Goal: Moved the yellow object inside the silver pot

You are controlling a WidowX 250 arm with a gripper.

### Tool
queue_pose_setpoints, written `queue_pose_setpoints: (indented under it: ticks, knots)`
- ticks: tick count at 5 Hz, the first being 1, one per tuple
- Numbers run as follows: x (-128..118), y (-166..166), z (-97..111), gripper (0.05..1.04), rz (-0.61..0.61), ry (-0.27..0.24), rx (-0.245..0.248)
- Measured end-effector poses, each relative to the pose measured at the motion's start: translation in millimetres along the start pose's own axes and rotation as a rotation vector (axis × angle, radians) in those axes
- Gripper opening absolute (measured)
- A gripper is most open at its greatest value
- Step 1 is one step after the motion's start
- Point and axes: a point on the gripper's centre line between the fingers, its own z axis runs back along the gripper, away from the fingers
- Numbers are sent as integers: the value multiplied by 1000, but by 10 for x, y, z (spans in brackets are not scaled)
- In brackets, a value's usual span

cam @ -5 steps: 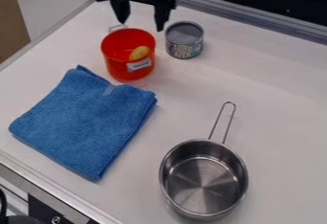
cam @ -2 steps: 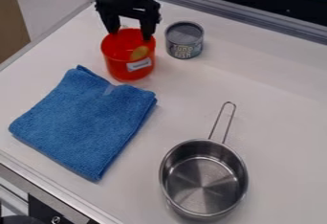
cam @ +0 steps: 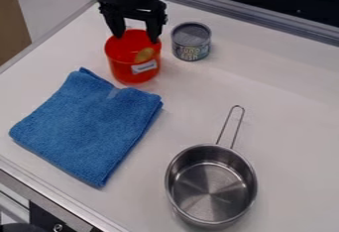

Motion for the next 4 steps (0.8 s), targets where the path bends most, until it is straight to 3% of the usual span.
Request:
queue_pose_setpoints:
  ticks: [2,4]
  knots:
    - [-105,51,-74,1000,-17,15,6]
    - [-125,36,-149,1000,28,-23,45]
